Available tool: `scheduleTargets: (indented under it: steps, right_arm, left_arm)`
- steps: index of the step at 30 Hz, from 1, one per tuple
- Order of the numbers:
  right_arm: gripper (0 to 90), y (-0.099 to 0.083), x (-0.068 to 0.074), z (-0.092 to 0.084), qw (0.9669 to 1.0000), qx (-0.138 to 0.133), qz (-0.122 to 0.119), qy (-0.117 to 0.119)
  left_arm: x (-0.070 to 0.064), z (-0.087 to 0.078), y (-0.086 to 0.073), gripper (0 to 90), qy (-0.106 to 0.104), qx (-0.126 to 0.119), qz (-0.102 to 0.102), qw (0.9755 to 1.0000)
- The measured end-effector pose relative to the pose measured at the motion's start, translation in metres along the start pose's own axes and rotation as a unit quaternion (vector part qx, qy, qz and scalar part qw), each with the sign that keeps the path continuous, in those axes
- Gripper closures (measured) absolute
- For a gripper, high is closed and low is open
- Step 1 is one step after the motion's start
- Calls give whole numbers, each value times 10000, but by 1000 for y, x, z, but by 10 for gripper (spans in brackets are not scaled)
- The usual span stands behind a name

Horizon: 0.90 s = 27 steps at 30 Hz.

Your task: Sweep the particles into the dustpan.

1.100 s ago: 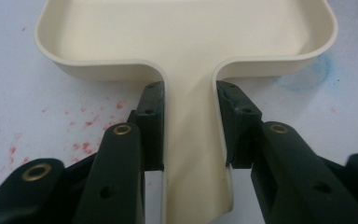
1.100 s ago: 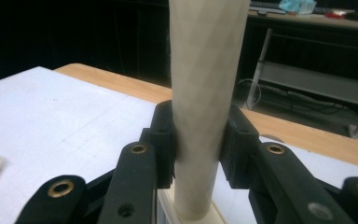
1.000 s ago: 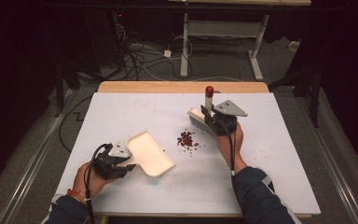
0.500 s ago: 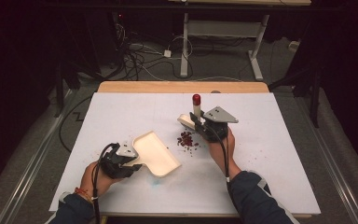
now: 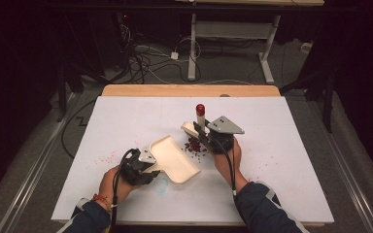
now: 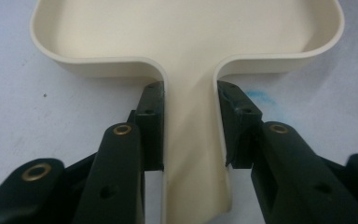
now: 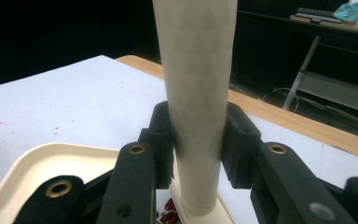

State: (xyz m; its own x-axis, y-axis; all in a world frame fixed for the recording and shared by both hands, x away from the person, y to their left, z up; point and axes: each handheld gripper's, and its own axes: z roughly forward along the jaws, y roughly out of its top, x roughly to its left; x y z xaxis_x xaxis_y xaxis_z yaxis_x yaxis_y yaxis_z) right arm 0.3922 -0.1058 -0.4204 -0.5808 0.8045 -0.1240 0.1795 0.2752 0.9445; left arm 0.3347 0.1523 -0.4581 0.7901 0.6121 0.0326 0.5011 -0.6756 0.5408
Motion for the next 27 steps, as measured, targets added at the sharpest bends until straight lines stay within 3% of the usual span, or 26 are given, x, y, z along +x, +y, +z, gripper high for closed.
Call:
scheduleTargets:
  steps: [6,14,27]
  right_arm:
    - [691,-2,8,-5,9999,27,-75,122]
    - [691,-2,19,-16,9995,59,-128,296]
    - [694,1,31,-27,9985,84,7,538]
  left_arm:
    - [-4,6,9,634,-38,34,1,10000]
    - [-2,11,9,633,-87,70,-151,9998]
    - [0,13,11,633,-121,24,-267,9996]
